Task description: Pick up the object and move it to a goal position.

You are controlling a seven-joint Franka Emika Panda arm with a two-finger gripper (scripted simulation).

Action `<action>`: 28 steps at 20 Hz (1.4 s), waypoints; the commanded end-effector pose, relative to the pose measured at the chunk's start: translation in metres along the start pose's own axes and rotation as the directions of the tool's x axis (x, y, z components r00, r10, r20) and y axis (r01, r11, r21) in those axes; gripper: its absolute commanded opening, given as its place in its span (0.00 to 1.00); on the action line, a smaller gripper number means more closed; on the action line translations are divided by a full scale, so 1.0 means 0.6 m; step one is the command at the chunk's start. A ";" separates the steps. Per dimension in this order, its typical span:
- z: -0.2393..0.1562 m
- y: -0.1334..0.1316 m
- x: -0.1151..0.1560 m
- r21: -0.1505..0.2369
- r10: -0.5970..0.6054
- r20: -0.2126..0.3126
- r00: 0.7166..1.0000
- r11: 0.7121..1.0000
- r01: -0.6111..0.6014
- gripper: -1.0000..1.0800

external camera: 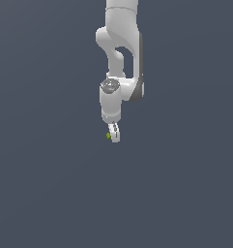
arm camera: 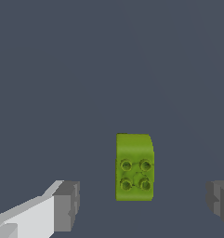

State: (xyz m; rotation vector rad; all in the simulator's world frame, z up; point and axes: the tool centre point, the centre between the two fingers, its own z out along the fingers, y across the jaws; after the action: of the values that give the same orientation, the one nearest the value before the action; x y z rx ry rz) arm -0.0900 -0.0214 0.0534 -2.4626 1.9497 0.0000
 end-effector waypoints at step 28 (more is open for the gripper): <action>0.059 0.001 -0.006 0.000 0.004 0.000 1.000 1.000 -0.004 0.00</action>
State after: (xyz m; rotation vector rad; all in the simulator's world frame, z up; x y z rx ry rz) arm -0.0915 -0.0196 0.0156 -2.4582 1.9560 0.0008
